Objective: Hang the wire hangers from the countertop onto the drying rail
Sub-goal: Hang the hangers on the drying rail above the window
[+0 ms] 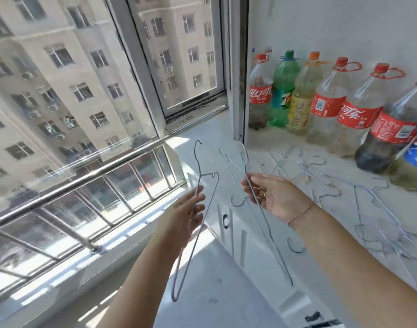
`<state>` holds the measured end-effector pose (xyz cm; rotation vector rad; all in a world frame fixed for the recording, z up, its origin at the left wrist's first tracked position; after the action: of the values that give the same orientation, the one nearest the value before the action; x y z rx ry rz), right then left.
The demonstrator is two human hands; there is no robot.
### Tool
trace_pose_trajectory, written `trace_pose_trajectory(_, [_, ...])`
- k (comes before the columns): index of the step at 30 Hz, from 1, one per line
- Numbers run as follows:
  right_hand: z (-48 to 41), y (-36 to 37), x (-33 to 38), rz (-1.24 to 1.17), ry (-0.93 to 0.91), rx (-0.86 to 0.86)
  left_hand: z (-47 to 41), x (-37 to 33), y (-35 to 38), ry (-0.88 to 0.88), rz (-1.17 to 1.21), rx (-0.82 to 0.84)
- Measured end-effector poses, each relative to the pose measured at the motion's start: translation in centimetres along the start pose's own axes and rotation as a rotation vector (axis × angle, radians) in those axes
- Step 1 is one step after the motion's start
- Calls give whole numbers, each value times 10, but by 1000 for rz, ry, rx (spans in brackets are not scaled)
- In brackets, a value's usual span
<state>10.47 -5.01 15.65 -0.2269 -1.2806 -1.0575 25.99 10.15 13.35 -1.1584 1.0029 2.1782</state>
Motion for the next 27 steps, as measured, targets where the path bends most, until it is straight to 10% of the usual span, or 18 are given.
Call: trace_pose_trajectory(27, [280, 488, -196, 64, 317, 820, 501, -86, -360, 580, 241, -544])
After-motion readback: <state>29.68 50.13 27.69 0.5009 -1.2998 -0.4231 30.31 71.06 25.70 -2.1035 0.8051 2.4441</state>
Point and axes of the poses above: each hand's wrist, its own z-axis away from the middle knuckle, its own y-axis out of the palm, x = y × z, the point moved 1 cm from there along -z, towards the middle knuckle, and after that the axes turned 1 degree about z, right-handed, at the moved point
